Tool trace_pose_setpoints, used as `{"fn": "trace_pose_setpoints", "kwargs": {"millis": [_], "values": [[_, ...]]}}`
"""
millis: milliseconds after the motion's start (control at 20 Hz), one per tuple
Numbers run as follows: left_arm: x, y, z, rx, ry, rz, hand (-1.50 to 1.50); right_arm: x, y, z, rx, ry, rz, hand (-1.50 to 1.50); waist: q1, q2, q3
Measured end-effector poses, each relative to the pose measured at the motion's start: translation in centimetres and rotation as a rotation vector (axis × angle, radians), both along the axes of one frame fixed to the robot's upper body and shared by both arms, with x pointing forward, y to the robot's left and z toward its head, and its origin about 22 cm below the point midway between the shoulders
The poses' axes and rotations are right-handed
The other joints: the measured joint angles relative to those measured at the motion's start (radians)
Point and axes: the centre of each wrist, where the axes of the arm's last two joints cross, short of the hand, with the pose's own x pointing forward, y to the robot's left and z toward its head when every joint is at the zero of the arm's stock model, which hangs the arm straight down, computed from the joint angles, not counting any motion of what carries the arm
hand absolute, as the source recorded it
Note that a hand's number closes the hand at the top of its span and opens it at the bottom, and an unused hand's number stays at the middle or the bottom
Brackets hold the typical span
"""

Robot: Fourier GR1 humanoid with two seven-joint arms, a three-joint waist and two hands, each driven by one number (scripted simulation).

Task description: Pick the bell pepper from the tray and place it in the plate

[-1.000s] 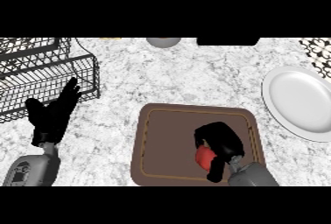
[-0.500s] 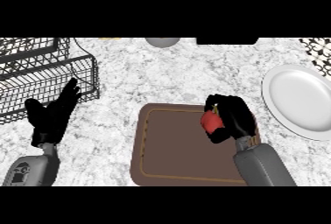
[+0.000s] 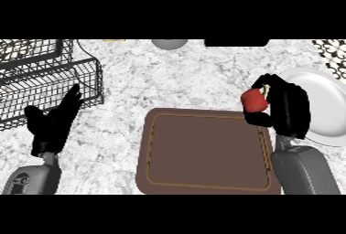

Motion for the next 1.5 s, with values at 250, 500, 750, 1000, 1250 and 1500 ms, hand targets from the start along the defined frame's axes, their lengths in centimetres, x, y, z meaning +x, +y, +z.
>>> {"fn": "trace_pose_setpoints", "kwargs": {"millis": [250,500,750,1000,1250,1500], "values": [[-0.1,0.3,0.3,0.003,-0.013,-0.010,0.00,0.0,-3.9,1.5,0.106,-0.031,-0.102,1.50,0.003,0.001,0.000],[0.0,-0.5,-0.1,0.004,-0.014,-0.013,0.00,1.1,-9.5,0.8,0.145,-0.036,-0.187,1.50,0.007,0.004,0.001],[-0.2,-0.4,0.4,0.005,-0.018,-0.019,0.00,1.7,-15.0,-0.1,0.151,-0.023,-0.242,1.50,0.011,0.004,0.000],[0.3,-0.2,0.8,0.005,-0.015,-0.023,0.00,2.3,-19.3,-1.4,0.111,0.063,-0.266,1.50,0.016,0.006,0.001],[0.4,-0.7,0.5,0.006,-0.025,-0.028,0.00,2.2,-22.6,-3.0,0.200,0.198,-0.259,-1.50,0.024,0.009,0.003],[0.4,-1.3,0.0,-0.001,-0.019,-0.030,0.00,2.1,-24.1,-4.7,0.246,0.248,-0.166,-1.50,0.025,0.010,0.003]]}}
